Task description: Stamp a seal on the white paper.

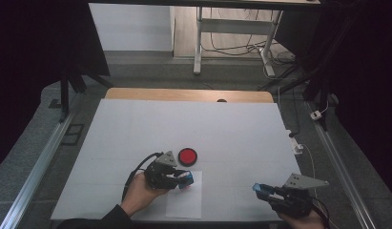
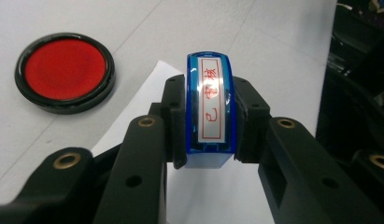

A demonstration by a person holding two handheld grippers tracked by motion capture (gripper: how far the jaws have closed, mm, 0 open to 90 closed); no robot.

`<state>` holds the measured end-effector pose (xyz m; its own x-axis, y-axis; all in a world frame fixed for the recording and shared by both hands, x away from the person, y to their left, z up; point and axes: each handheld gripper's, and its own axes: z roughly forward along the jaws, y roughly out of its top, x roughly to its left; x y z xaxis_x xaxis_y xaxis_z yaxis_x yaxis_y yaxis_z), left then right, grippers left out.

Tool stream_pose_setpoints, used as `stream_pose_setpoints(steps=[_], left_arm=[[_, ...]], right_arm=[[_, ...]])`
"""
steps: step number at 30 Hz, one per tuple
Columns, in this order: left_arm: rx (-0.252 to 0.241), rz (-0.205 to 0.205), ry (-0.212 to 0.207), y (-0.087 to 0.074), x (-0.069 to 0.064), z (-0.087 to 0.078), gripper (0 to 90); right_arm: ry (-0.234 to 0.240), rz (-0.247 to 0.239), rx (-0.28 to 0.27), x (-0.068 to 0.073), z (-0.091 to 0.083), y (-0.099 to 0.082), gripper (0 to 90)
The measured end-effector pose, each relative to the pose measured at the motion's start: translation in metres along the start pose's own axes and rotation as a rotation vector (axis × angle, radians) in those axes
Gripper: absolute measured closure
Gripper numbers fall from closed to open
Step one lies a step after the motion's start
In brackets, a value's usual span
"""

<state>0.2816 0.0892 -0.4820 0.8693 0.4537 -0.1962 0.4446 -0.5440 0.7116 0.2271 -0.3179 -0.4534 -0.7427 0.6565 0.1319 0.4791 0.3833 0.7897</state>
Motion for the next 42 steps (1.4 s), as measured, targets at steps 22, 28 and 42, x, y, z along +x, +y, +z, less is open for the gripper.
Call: stream_pose_setpoints(steps=[22,28,42], left_arm=[[-0.157,0.091,-0.033,0.009,-0.007,-0.043,69.7],[-0.223,0.111,-0.043,0.009,-0.01,-0.053,69.7],[-0.249,0.114,-0.059,0.009,-0.01,-0.062,69.7]], right_arm=[[0.012,0.006,0.003,-0.001,0.0,0.0,68.8],[0.014,0.006,0.004,-0.001,0.0,0.0,68.9],[0.021,0.007,0.001,-0.001,0.0,0.0,68.8]])
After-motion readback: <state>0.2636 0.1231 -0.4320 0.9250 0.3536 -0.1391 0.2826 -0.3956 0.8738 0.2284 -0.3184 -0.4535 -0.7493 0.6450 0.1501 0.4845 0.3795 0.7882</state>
